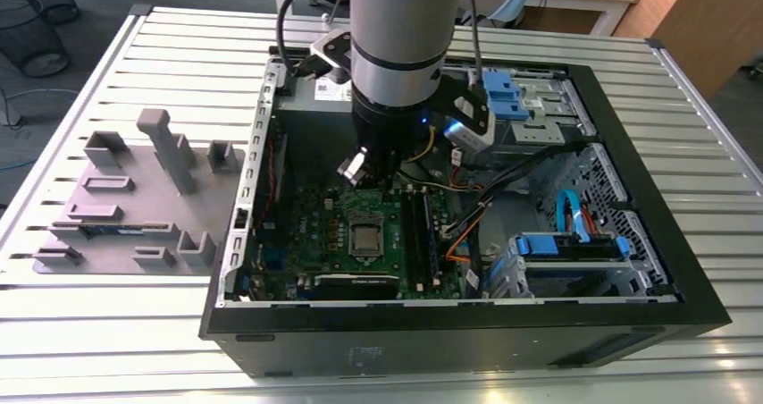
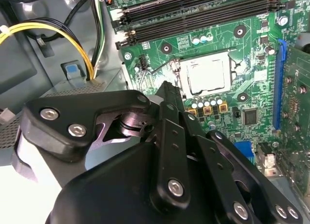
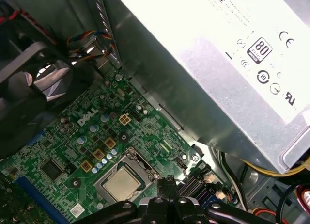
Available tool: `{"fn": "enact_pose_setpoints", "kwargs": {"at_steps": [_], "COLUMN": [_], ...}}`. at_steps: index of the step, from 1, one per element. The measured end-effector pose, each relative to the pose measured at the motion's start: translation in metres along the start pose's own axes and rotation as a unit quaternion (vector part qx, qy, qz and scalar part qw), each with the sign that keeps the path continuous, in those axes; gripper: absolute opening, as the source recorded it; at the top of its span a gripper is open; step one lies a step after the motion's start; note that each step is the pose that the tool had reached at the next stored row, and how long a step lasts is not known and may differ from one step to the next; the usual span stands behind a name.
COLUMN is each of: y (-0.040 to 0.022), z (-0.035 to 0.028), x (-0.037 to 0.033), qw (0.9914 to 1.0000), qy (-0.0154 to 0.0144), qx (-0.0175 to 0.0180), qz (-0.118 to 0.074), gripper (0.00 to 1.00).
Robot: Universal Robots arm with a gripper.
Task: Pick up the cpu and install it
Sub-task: 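Install the first cpu locking lever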
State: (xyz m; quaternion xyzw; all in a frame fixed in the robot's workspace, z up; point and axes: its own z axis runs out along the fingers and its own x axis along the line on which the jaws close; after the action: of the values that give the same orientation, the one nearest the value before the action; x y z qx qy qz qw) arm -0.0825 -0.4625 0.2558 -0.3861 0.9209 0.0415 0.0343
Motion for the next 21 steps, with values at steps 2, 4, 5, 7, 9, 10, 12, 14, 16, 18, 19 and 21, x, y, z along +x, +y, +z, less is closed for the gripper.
{"fn": "enact_pose_setpoints", "kwargs": {"at_steps": [2, 4, 5, 7, 9, 10, 12, 14, 16, 18, 19, 21], "y": [0.0007, 0.0026, 0.0040, 0.0063, 0.0076, 0.0082, 0.0091, 0.0092, 0.0086, 0.0071, 0.0064, 0.0054], "z": [-0.0022, -0.0029, -0.0030, -0.0026, -0.0024, -0.0023, -0.0021, -0.0019, -0.0017, -0.0014, -0.0011, -0.0003], "x": [-0.0008, -0.0029, -0.0042, -0.0066, -0.0083, -0.0091, -0.0108, -0.0124, -0.0143, -0.0165, -0.0177, -0.0195], "qw": [1.00000, 1.00000, 1.00000, 1.00000, 1.00000, 1.00000, 1.00000, 1.00000, 1.00000, 1.00000, 1.00000, 1.00000], "qy": [-0.0002, -0.0002, -0.0001, -0.0002, -0.0002, -0.0002, -0.0002, -0.0002, -0.0002, -0.0002, -0.0002, -0.0002], "qx": [-0.0001, -0.0001, 0.0000, -0.0001, -0.0001, -0.0001, -0.0001, -0.0001, -0.0001, -0.0001, -0.0001, -0.0001], "qz": [0.000, 0.000, 0.000, 0.000, 0.000, 0.000, 0.000, 0.000, 0.000, 0.000, 0.000, 0.000], "gripper": [0.11, 0.11, 0.11, 0.11, 0.11, 0.11, 0.11, 0.11, 0.11, 0.11, 0.11, 0.11]}}
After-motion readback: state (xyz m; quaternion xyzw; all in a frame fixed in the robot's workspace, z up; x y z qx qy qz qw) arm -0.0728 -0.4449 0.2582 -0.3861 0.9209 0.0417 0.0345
